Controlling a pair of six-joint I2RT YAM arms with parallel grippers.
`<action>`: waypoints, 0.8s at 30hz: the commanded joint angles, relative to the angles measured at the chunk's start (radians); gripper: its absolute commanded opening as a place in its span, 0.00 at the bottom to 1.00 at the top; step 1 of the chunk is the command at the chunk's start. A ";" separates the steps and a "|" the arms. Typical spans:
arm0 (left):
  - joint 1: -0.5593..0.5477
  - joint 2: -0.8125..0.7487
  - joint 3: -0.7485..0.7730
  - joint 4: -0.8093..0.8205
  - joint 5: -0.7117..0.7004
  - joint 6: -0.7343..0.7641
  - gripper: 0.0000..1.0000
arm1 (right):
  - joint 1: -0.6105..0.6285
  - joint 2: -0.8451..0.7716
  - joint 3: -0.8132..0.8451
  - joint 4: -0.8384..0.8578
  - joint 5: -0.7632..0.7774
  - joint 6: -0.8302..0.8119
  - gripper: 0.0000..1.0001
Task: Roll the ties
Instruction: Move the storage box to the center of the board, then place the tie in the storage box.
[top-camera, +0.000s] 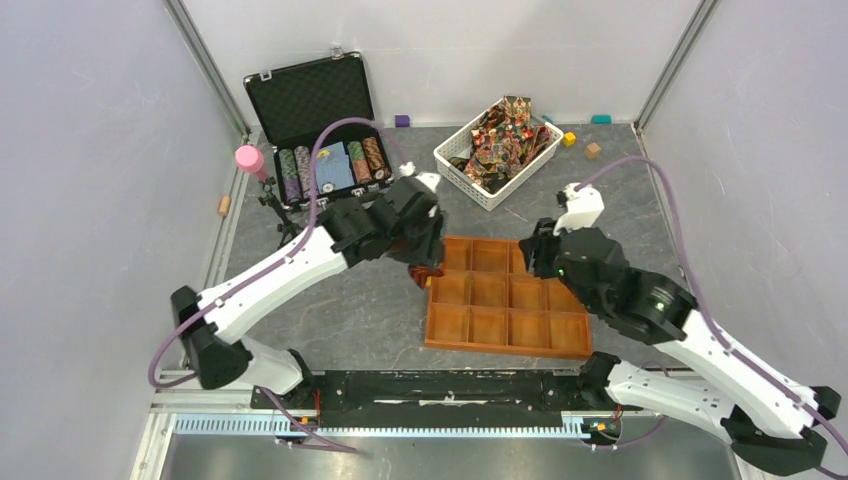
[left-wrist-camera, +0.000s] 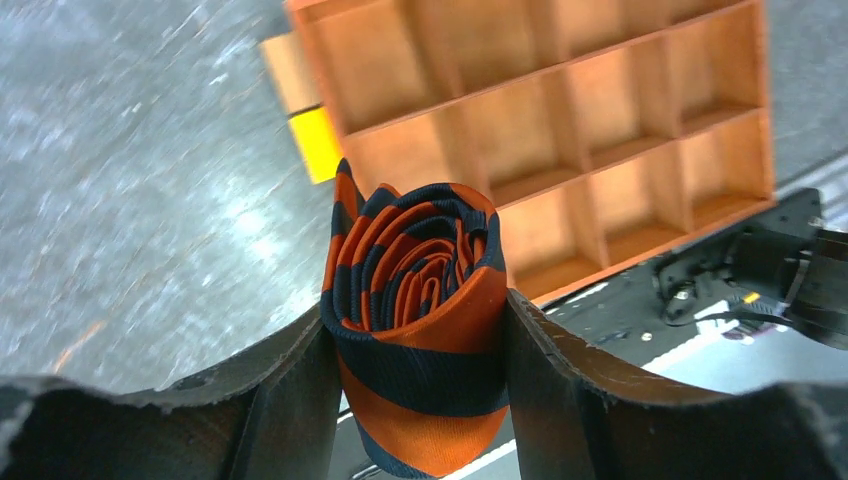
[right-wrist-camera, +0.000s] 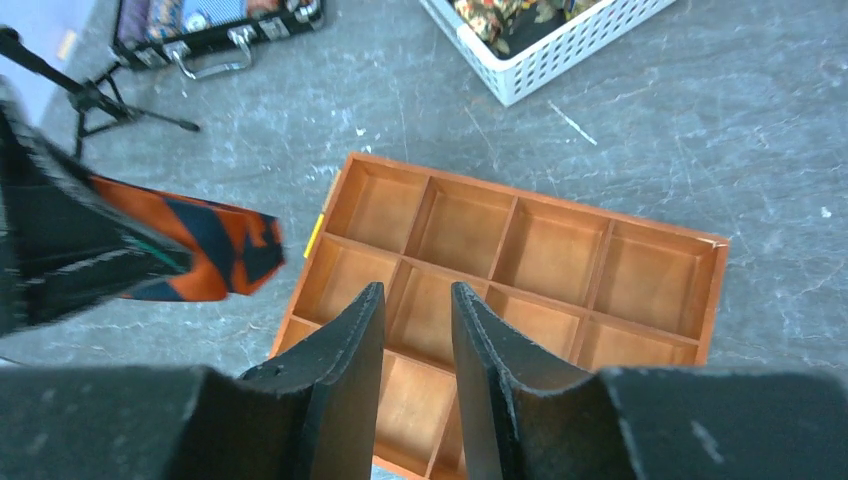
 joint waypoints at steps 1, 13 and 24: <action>-0.079 0.146 0.223 -0.012 0.050 0.077 0.61 | -0.003 -0.070 0.112 -0.095 0.053 0.001 0.37; -0.190 0.506 0.556 0.140 0.215 0.051 0.59 | -0.003 -0.256 0.123 -0.080 0.072 0.064 0.36; -0.208 0.574 0.475 0.306 0.272 -0.019 0.59 | -0.003 -0.272 0.098 -0.096 0.109 0.085 0.36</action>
